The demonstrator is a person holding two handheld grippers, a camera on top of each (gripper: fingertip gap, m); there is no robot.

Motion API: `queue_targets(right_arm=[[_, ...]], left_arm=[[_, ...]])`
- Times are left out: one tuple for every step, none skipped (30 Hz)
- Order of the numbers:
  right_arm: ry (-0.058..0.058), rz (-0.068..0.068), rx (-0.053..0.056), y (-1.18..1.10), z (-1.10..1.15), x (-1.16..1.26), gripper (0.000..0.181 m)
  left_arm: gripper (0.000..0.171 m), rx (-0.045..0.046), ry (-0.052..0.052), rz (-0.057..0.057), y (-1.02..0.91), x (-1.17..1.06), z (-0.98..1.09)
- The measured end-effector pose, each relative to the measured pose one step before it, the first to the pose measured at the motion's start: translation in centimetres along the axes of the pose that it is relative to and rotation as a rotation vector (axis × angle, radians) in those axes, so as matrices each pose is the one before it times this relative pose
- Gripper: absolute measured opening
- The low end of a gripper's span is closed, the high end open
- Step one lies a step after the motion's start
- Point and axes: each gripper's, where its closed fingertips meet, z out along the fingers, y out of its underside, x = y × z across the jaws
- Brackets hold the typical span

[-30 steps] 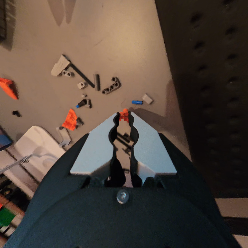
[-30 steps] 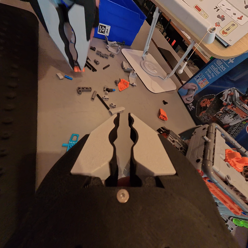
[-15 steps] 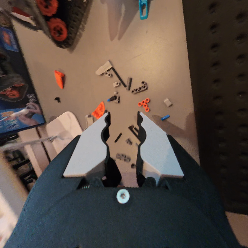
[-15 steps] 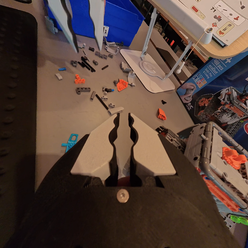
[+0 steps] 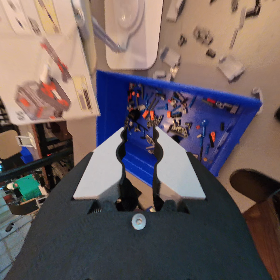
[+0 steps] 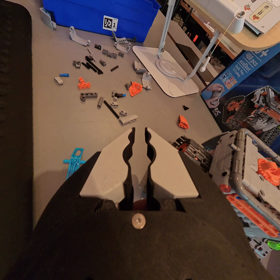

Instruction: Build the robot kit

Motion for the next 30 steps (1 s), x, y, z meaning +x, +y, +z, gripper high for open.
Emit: queue_targets(right_arm=[[0.0,0.0053,-0.0053,0.175,0.076,0.058,0.011],[-0.0008,0.006,-0.0051,0.168,0.095,0.058,0.011],[-0.0004,0.0044,-0.0041,0.144,0.097,0.045,0.011],[0.0007,0.0019,-0.0019,0.103,0.069,0.057,0.011],[0.0017,0.0016,-0.0013,0.076,0.06,0.071,0.011],[0.0026,0.0035,-0.0028,0.096,0.071,0.093,0.011],[0.0028,0.0042,-0.0049,0.12,0.074,0.105,0.011],[0.0029,0.0029,-0.0056,0.136,0.064,0.095,0.011],[0.0023,0.0016,-0.0047,0.098,0.055,0.073,0.011],[0.0007,0.0013,-0.0033,0.081,0.049,0.038,0.011],[-0.0007,0.0007,-0.0021,0.032,0.036,0.003,0.011],[-0.0009,-0.0003,-0.0012,0.009,0.023,-0.015,0.011],[-0.0006,-0.001,-0.0006,0.006,0.015,-0.013,0.011],[-0.0007,-0.0007,0.0003,-0.015,-0.017,-0.028,0.011],[-0.0011,-0.0004,0.0015,-0.029,-0.028,-0.025,0.011],[-0.0009,-0.0006,0.0029,-0.068,-0.044,-0.017,0.011],[-0.0013,-0.0004,0.004,-0.087,-0.049,-0.016,0.011],[-0.002,0.0,0.0049,-0.102,-0.059,-0.031,0.011],[-0.0028,0.0,0.0048,-0.1,-0.052,-0.058,0.011],[-0.0027,-0.0004,0.004,-0.084,-0.065,-0.05,0.011],[-0.0018,-0.0009,0.0034,-0.066,-0.057,-0.053,0.011],[-0.0016,-0.0011,0.0034,-0.065,-0.052,-0.041,0.011],[-0.0016,-0.001,0.0036,-0.083,-0.052,-0.05,0.011],[-0.0013,-0.0009,0.0037,-0.083,-0.047,-0.038,0.011],[-0.0013,-0.0006,0.0035,-0.074,-0.052,-0.028,0.011],[-0.0012,-0.0007,0.0033,-0.085,-0.049,-0.027,0.011],[-0.0003,-0.0013,0.0031,-0.077,-0.055,-0.031,0.011],[0.001,-0.0017,0.003,-0.075,-0.051,0.0,0.011],[0.0012,-0.0013,0.0032,-0.082,-0.067,-0.002,0.011],[0.0009,-0.0009,0.0032,-0.082,-0.062,-0.001,0.011]], left_arm=[[0.032,-0.02457,0.0413,-0.0217,1.251,0.602,0.347],[0.034,-0.02164,0.0578,-0.0202,1.041,0.915,0.396],[0.034,-0.01353,0.023,-0.0028,0.769,0.455,0.454],[0.033,-0.01408,0.0185,-0.0086,0.682,0.324,0.606],[0.034,-0.0227,0.0577,-0.0233,0.705,0.939,0.647],[0.035,-0.02565,0.0797,-0.0199,0.739,1.349,0.8],[0.035,-0.0336,0.0767,-0.0121,0.787,1.293,0.996],[0.035,-0.04315,0.0493,-0.005,0.843,0.741,1.14],[0.031,-0.04173,0.032,-0.0113,0.726,0.317,1.129],[0.031,-0.03962,0.0351,-0.0166,0.586,0.261,1.013],[0.031,-0.03283,0.0195,-0.0098,0.433,0.028,0.877],[0.03,-0.02978,0.0166,-0.0121,0.367,-0.044,0.746],[0.03,-0.03339,0.026,-0.0158,0.448,0.132,0.651],[0.03,-0.02625,0.0292,-0.015,0.342,0.232,0.559],[0.03,-0.01768,0.0303,-0.0289,0.228,0.183,0.429],[0.03,-0.01754,0.0197,-0.0332,0.239,0.005,0.346],[0.031,-0.01806,0.0088,-0.0242,0.295,-0.103,0.268],[0.03,-0.00894,0.0087,-0.0237,0.183,-0.113,0.184],[0.029,0.00097,0.0081,-0.0265,0.009,-0.125,0.143],[0.028,-0.00136,0.0117,-0.0184,0.015,-0.011,0.181],[0.029,-0.00377,0.0157,-0.0033,0.013,0.128,0.238],[0.029,0.00132,0.0195,-0.0014,-0.101,0.279,0.326],[0.028,-0.00353,0.0046,-0.0116,-0.082,-0.086,0.232],[0.027,-0.0016,-0.0038,-0.0176,0.008,-0.24,-0.019],[0.026,-0.00822,-0.0053,0.0008,0.115,-0.159,0.021],[0.025,-0.00088,0.0026,-0.001,-0.046,-0.066,0.058],[0.023,0.00174,0.0003,-0.0126,-0.028,-0.166,0.001],[0.019,0.00124,-0.0005,-0.0044,0.016,-0.036,-0.006],[0.015,0.0023,-0.0066,0.0109,-0.005,-0.029,-0.024],[0.006,0.00591,-0.0028,0.0112,-0.12,0.014,0.026]])
